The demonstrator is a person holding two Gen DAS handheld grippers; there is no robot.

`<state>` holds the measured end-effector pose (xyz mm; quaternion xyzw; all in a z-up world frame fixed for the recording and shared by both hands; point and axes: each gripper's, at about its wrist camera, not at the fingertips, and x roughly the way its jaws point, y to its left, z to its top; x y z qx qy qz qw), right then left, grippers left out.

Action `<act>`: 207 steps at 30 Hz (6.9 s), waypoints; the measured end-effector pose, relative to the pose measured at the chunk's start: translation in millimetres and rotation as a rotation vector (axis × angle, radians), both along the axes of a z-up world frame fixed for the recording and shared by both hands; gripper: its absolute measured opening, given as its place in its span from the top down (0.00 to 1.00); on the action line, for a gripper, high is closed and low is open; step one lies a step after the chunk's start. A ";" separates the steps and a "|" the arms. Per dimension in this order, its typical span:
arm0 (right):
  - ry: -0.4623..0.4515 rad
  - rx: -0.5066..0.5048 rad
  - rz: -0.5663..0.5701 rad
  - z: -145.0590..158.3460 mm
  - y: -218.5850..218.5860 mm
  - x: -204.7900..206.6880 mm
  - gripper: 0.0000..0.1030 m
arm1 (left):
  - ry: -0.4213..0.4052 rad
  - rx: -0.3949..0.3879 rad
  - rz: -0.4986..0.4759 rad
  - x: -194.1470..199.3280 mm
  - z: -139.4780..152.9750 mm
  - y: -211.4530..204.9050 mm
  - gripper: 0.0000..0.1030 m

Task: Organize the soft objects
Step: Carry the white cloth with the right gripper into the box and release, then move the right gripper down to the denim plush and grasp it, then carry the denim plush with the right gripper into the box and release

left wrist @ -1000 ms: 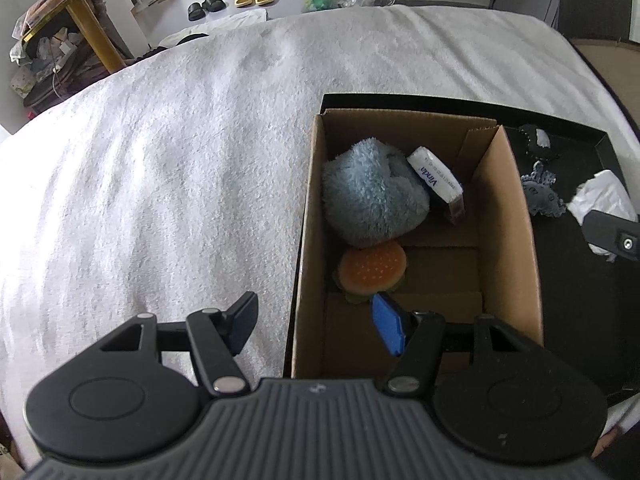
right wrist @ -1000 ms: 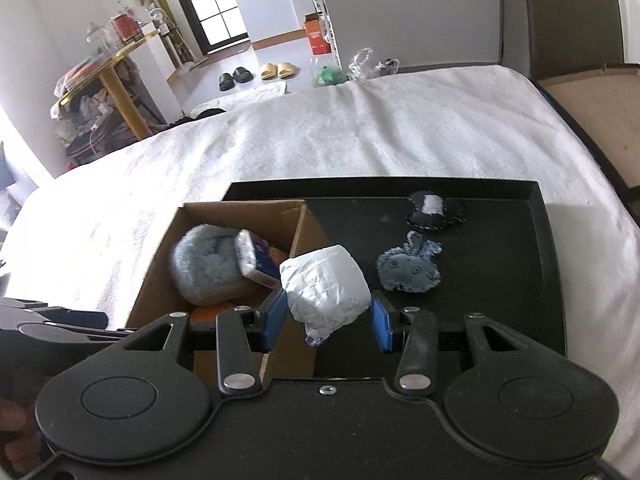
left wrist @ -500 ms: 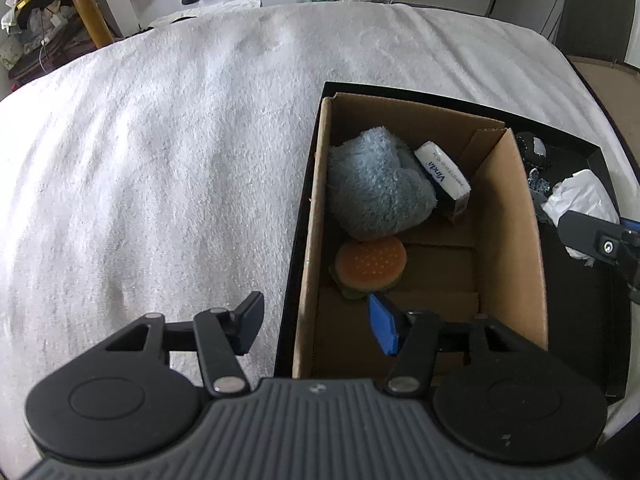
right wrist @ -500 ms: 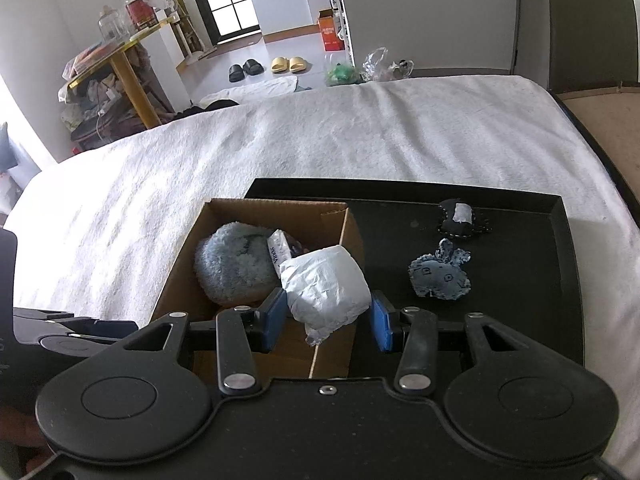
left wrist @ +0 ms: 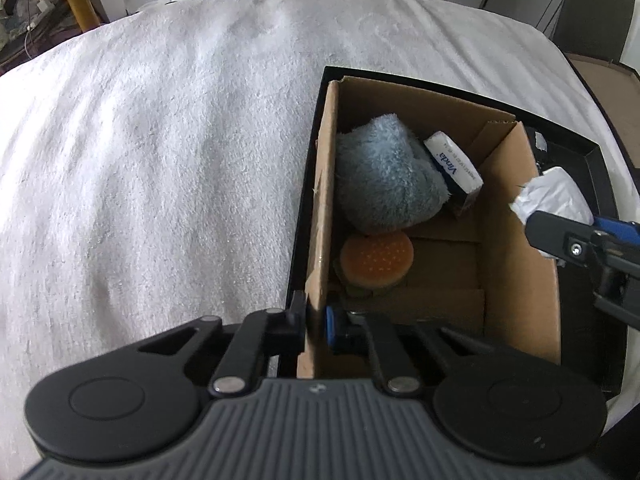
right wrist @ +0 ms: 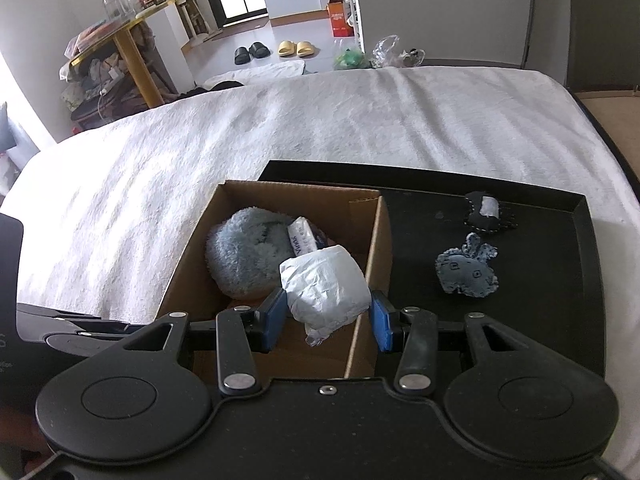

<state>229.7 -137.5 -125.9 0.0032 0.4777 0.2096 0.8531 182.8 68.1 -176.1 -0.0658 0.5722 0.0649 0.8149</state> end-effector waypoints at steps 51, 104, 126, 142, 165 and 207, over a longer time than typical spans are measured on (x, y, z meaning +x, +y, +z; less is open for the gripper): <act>-0.137 0.034 -0.165 -38.7 -83.5 15.3 0.14 | 0.058 0.202 0.037 13.2 -3.0 -29.2 0.58; -0.045 0.107 -0.128 -116.7 -113.4 53.6 0.97 | 0.171 0.438 0.040 27.5 -16.8 -74.4 0.52; -0.091 0.102 -0.132 -98.3 -103.9 53.0 0.62 | 0.121 0.411 0.020 19.9 -4.3 -63.0 0.52; -0.150 0.103 -0.093 -109.9 -99.5 61.4 0.58 | 0.162 0.445 0.027 32.5 -17.8 -62.1 0.52; -0.086 0.076 -0.109 -90.0 -112.0 45.7 0.77 | 0.109 0.359 0.052 20.2 -4.4 -50.6 0.52; -0.110 0.120 -0.014 13.8 -52.0 -19.2 0.75 | -0.056 0.089 0.033 -20.5 14.5 -15.2 0.62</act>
